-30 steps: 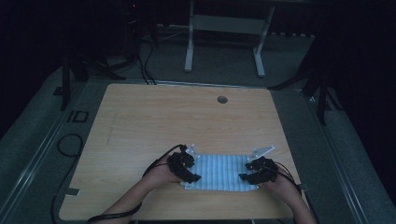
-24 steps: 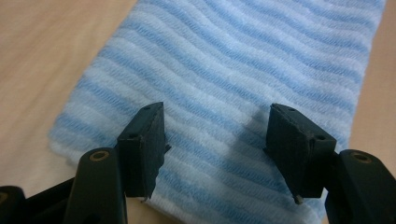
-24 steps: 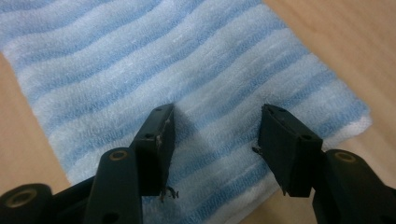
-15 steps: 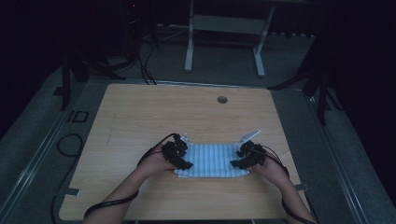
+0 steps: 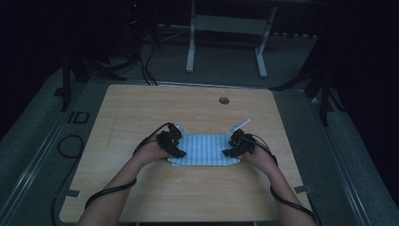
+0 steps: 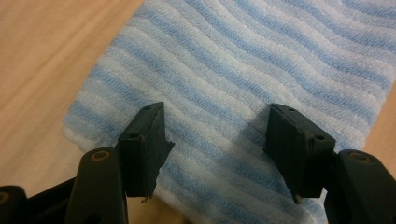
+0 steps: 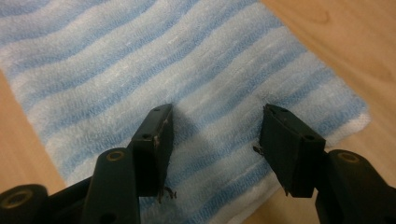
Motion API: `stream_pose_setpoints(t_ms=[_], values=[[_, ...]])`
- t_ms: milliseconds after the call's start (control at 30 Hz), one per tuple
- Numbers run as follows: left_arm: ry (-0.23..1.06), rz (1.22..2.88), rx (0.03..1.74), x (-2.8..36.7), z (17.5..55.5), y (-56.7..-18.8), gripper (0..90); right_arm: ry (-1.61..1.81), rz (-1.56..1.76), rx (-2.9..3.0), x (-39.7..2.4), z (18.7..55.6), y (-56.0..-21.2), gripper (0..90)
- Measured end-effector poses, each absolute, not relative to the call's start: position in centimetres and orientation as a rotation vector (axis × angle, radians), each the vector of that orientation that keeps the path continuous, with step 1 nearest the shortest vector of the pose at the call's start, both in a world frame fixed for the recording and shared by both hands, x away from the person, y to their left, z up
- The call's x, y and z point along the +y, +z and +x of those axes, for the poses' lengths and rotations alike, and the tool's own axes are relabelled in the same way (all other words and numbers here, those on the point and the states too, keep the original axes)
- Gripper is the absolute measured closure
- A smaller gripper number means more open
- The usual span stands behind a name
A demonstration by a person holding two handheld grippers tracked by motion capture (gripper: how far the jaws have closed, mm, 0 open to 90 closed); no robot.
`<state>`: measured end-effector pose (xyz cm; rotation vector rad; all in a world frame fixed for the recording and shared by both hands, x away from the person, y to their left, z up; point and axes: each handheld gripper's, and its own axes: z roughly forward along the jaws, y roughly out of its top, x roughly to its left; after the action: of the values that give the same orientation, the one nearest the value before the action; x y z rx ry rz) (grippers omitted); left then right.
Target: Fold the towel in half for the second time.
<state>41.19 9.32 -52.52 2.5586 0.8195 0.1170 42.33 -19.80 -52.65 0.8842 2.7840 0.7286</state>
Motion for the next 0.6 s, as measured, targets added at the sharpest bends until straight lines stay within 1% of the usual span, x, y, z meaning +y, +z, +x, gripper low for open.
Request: stream_pose_setpoints(t_ms=[167, 600], values=[[0.134, 2.558, 0.859, 9.8, 42.4, -52.5, 37.9, 0.719, 0.902, 2.784, -19.0, 44.0, -52.6, 43.5], [0.142, 2.588, 0.91, 10.1, 44.7, -52.3, 37.9, 0.69, 0.944, 2.767, -17.5, 46.6, -52.6, 43.0]])
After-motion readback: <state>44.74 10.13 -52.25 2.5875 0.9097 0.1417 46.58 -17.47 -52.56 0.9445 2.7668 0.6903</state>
